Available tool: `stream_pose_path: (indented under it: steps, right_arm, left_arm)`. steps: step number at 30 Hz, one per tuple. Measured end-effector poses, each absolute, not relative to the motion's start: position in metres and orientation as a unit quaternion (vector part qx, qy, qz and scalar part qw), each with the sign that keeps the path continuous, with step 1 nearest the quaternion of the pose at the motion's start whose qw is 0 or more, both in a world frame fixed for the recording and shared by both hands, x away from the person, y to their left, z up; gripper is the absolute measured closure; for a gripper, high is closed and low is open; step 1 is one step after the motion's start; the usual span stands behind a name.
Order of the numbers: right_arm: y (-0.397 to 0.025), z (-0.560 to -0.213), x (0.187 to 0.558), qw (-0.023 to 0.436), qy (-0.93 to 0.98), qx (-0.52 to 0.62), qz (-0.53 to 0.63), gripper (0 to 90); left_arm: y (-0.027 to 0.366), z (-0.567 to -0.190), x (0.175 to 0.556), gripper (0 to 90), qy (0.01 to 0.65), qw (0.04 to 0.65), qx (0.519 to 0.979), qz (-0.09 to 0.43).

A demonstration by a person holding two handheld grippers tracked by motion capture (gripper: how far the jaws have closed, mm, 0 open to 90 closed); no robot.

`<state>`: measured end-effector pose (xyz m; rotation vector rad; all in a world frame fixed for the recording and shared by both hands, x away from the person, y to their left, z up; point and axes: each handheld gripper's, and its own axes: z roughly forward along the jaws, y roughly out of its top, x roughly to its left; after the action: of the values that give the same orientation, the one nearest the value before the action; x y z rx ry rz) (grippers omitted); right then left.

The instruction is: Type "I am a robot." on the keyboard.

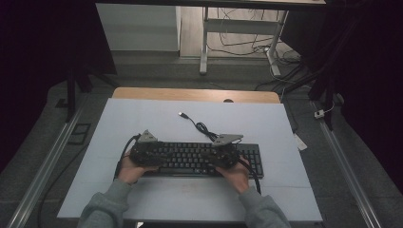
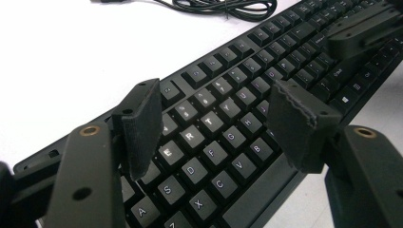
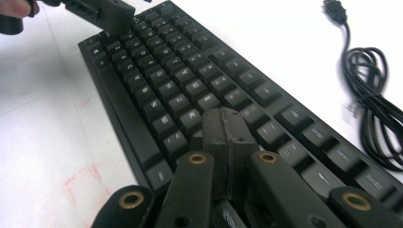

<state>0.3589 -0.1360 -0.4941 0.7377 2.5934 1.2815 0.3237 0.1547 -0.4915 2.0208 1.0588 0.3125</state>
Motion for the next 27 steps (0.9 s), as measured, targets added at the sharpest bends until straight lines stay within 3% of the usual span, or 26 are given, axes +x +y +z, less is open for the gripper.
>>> stream_pose_path:
  steps: [27]
  right_arm:
    - [-0.100, -0.514, 0.380, 0.095, 0.882, 0.247, 0.390, 89.5]
  left_arm:
    - [0.155, -0.491, 0.323, 36.1, 0.420, 0.407, 0.801, 0.124]
